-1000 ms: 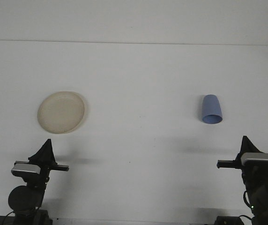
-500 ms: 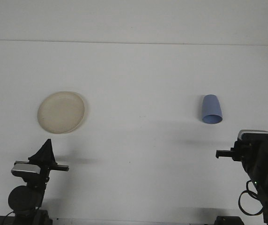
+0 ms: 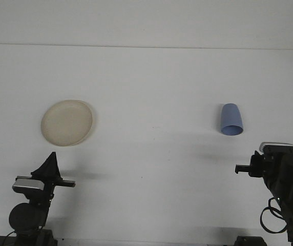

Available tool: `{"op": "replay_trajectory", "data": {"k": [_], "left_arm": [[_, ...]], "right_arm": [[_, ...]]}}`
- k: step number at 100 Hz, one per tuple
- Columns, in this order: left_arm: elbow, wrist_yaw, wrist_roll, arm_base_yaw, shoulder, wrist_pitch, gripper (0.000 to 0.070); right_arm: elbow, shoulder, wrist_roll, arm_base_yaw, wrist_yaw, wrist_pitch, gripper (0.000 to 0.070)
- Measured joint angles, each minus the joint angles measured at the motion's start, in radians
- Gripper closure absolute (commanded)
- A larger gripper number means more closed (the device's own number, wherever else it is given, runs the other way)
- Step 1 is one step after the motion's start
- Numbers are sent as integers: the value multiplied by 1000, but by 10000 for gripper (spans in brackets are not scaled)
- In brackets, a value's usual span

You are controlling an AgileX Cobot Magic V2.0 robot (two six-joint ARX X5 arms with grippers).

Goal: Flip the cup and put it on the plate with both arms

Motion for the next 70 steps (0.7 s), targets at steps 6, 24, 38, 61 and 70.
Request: {"op": "replay_trajectory", "data": {"k": [6,24,38,61,70], "left_arm": [[0,0,0,0,0,0,688],[0,0,0,0,0,0,688],[0,0,0,0,0,0,688],[0,0,0,0,0,0,688],[0,0,0,0,0,0,688]], "right_arm": [[0,0,0,0,0,0,360],[0,0,0,0,0,1,361],[0,9,0,0,-1,26,361],[-1,108,-3,0,-20,117,361],[-26,149,-10,-2,-57,204,361]]}}
